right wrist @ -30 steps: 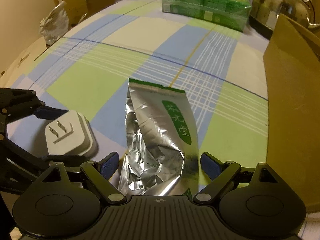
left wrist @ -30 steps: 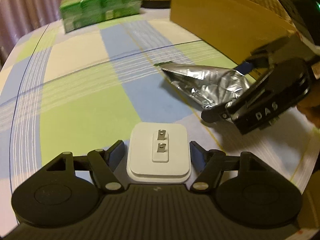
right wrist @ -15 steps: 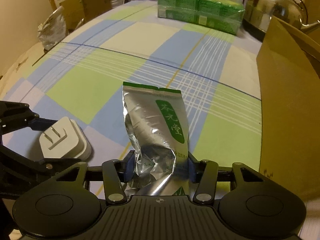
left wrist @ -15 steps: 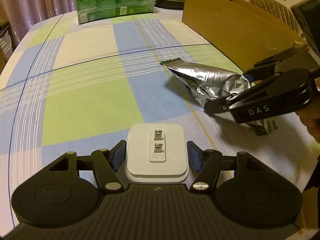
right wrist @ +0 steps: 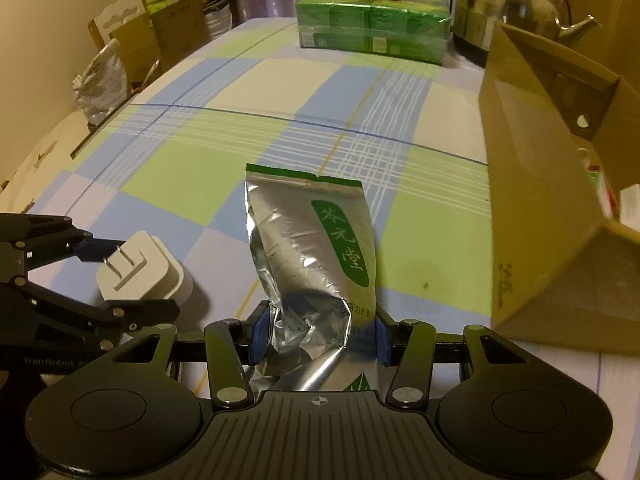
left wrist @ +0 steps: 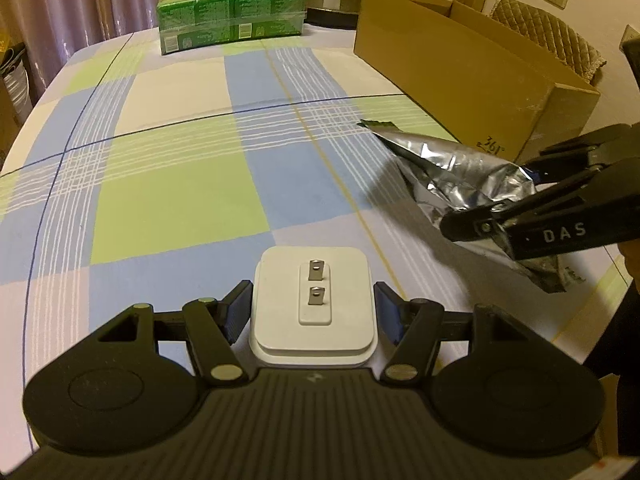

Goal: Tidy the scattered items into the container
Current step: 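Lift and carry the plug and foil bag over the cardboard box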

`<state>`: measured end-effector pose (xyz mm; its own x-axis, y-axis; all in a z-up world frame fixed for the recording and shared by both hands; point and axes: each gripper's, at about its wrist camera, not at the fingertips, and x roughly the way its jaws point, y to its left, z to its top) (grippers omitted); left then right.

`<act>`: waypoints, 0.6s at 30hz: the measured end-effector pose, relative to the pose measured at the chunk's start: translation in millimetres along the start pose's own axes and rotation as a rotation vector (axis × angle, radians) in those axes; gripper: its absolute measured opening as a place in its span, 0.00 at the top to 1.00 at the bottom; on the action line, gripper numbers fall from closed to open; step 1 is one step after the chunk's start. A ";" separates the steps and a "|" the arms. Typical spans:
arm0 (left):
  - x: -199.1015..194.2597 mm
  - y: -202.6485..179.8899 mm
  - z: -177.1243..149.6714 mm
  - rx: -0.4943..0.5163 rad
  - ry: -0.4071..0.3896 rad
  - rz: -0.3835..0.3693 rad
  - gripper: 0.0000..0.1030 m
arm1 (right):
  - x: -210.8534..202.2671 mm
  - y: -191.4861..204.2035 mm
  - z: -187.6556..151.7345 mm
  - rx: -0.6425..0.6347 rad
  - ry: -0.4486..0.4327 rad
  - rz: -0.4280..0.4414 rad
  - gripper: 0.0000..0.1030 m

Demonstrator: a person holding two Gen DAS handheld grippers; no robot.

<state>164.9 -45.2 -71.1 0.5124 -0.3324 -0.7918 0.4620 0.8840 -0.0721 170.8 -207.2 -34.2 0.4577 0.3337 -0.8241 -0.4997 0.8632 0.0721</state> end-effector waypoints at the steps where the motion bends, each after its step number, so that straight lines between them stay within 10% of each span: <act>1: -2.6 -1.4 -0.5 0.001 -0.002 0.003 0.42 | -3.2 0.5 -2.0 0.002 -0.003 0.000 0.54; 18: -42.6 -31.5 -0.7 0.028 -0.044 0.030 0.42 | -64.6 2.7 -12.9 0.031 -0.120 -0.016 0.54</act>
<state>128.0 -58.6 -35.4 0.5577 -0.3209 -0.7655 0.4657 0.8844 -0.0314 130.4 -231.3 12.0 0.5512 0.3614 -0.7520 -0.4695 0.8794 0.0785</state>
